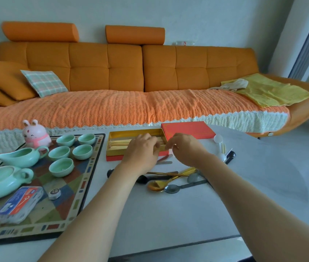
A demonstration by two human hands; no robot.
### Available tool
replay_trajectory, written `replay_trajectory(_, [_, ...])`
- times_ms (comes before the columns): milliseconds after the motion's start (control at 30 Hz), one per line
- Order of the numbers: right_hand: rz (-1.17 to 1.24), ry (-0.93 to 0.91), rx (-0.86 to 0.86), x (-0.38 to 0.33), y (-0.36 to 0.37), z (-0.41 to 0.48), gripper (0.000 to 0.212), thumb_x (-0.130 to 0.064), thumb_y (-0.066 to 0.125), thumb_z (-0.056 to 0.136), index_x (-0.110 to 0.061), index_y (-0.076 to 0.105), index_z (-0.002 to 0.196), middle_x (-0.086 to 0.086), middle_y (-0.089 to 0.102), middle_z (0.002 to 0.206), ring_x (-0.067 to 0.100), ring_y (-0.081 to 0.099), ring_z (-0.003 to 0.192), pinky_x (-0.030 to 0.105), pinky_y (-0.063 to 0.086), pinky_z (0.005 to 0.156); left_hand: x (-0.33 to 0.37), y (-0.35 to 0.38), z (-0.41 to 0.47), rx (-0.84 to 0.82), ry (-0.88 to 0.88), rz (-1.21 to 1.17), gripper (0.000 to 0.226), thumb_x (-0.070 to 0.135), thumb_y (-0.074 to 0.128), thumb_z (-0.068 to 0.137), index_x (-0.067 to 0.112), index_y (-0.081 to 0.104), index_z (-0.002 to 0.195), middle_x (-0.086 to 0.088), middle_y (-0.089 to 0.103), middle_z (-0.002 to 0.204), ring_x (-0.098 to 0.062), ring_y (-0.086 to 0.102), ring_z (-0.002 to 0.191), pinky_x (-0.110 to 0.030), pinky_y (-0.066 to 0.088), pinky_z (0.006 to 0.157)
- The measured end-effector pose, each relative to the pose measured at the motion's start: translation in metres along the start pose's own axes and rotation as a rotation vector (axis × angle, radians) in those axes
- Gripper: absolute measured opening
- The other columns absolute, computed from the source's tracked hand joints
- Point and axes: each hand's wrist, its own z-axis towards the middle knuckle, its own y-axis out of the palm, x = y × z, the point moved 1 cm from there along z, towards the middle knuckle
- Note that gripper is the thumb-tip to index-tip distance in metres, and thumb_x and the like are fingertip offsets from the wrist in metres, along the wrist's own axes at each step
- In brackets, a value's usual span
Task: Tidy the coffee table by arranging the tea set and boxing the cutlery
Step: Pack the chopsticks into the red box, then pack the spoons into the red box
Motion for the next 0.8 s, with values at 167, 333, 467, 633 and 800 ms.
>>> replay_trajectory(167, [-0.064, 0.115, -0.069, 0.030, -0.033, -0.033, 0.035, -0.011, 0.050, 0.094, -0.037, 0.072, 0.084, -0.013, 0.065, 0.108, 0.012, 0.062, 0.090, 0.031, 0.054, 0.076, 0.046, 0.009, -0.008, -0.044, 0.083, -0.135, 0.011, 0.031, 0.055, 0.096, 0.026, 0.060, 0.105, 0.009, 0.055, 0.109, -0.012, 0.053, 0.101, -0.029, 0.047, 0.080])
replay_trajectory(333, [-0.175, 0.216, -0.149, 0.053, -0.065, -0.078, 0.043, 0.002, 0.047, 0.084, -0.032, 0.074, 0.090, -0.013, 0.066, 0.102, 0.013, 0.062, 0.090, 0.032, 0.055, 0.078, 0.098, 0.015, -0.016, -0.144, 0.209, -0.184, 0.021, 0.036, 0.056, 0.095, 0.031, 0.063, 0.114, 0.008, 0.056, 0.114, -0.013, 0.050, 0.108, -0.033, 0.047, 0.087])
replay_trajectory(467, [-0.231, 0.266, -0.212, 0.069, -0.074, -0.109, 0.052, 0.004, 0.039, 0.080, -0.034, 0.074, 0.092, -0.015, 0.065, 0.099, 0.007, 0.057, 0.087, 0.021, 0.048, 0.067, 0.135, 0.027, -0.022, -0.211, 0.353, -0.194, 0.030, 0.036, 0.057, 0.092, 0.034, 0.064, 0.121, 0.006, 0.056, 0.116, -0.014, 0.046, 0.111, -0.034, 0.044, 0.090])
replay_trajectory(633, [-0.210, 0.240, -0.213, 0.084, -0.065, -0.121, 0.058, 0.006, 0.044, 0.081, -0.041, 0.073, 0.099, -0.012, 0.056, 0.098, 0.005, 0.050, 0.079, 0.015, 0.038, 0.061, 0.145, 0.045, -0.027, -0.245, 0.406, -0.052, 0.028, 0.039, 0.054, 0.093, 0.036, 0.067, 0.117, 0.006, 0.056, 0.125, -0.019, 0.045, 0.116, -0.035, 0.045, 0.091])
replay_trajectory(800, [-0.196, 0.209, -0.222, 0.087, -0.062, -0.120, 0.040, -0.003, 0.058, 0.083, -0.040, 0.073, 0.081, -0.013, 0.065, 0.096, 0.007, 0.051, 0.085, 0.028, 0.052, 0.080, 0.126, 0.042, -0.023, -0.232, 0.316, 0.005, 0.031, 0.040, 0.050, 0.095, 0.031, 0.066, 0.119, 0.008, 0.054, 0.123, -0.015, 0.044, 0.119, -0.032, 0.039, 0.093])
